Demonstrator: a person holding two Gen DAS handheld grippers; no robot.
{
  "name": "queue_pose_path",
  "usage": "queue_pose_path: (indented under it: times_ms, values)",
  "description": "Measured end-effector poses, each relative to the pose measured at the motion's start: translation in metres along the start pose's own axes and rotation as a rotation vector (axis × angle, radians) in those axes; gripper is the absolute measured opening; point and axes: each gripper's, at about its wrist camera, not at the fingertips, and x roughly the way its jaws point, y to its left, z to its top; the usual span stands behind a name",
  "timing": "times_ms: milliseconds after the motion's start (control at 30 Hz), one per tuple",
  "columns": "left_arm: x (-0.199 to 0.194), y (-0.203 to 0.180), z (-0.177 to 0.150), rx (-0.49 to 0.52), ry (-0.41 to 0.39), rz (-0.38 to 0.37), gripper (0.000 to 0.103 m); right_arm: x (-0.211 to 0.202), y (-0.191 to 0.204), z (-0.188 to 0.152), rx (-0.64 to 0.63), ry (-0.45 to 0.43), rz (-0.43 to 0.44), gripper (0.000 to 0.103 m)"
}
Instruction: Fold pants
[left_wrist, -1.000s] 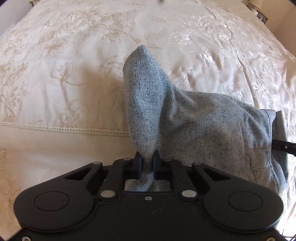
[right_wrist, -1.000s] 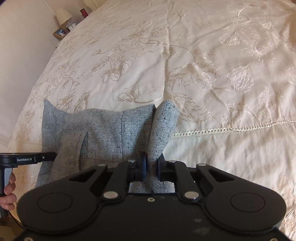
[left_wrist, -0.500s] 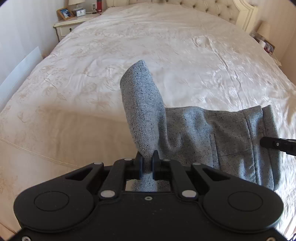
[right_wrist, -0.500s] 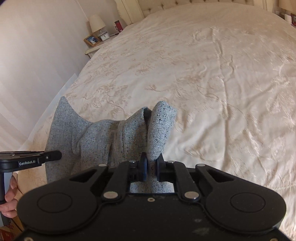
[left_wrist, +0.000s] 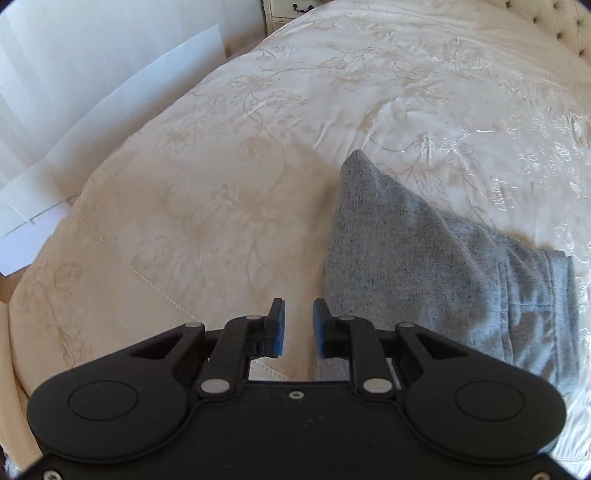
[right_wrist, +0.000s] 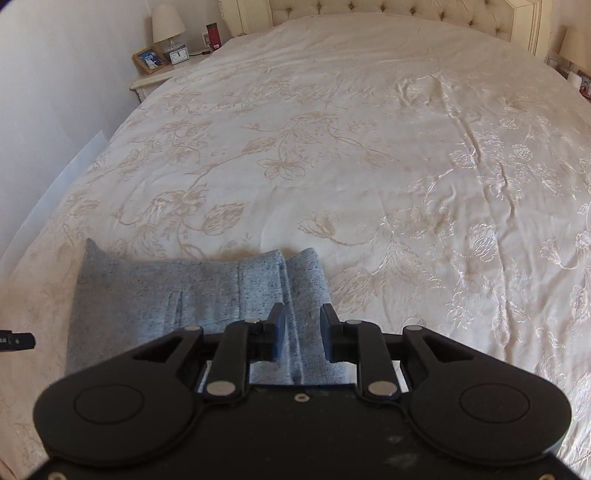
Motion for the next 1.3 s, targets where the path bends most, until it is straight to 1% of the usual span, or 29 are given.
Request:
queue_pose_path:
  times_ms: [100, 267, 333, 400, 500, 633, 800, 933, 967, 1067, 1300]
  values:
    - [-0.024, -0.007, -0.016, 0.016, -0.019, 0.010, 0.027, -0.033, 0.010, -0.015, -0.050, -0.031, 0.021, 0.025]
    - [-0.071, -0.025, -0.047, 0.039, -0.029, -0.026, 0.027, -0.091, 0.029, -0.042, -0.088, -0.073, 0.067, 0.029]
    - [-0.090, -0.032, -0.058, 0.046, -0.042, -0.030, 0.028, -0.111, 0.030, -0.049, -0.101, -0.084, 0.079, 0.029]
    - [-0.108, -0.039, -0.070, 0.059, -0.051, -0.031, 0.028, -0.128, 0.031, -0.056, -0.106, -0.089, 0.078, 0.030]
    - [-0.128, -0.046, -0.085, 0.069, -0.041, -0.063, 0.028, -0.150, 0.030, -0.064, -0.100, -0.097, 0.092, 0.030]
    - [-0.149, -0.050, -0.101, 0.075, -0.051, -0.062, 0.028, -0.177, 0.032, -0.077, -0.086, -0.112, 0.108, 0.031]
    - [-0.167, -0.049, -0.118, 0.070, -0.058, -0.062, 0.028, -0.202, 0.035, -0.092, -0.081, -0.134, 0.121, 0.031]
    - [-0.179, -0.046, -0.127, 0.067, -0.073, -0.050, 0.028, -0.217, 0.040, -0.100, -0.100, -0.153, 0.097, 0.032]
    - [-0.181, -0.045, -0.128, 0.067, -0.077, -0.049, 0.028, -0.218, 0.040, -0.101, -0.098, -0.150, 0.096, 0.032]
    - [-0.186, -0.044, -0.133, 0.067, -0.089, -0.039, 0.033, -0.222, 0.041, -0.103, -0.093, -0.129, 0.092, 0.032]
    - [-0.191, -0.042, -0.137, 0.070, -0.099, -0.038, 0.034, -0.224, 0.043, -0.106, -0.090, -0.114, 0.083, 0.033]
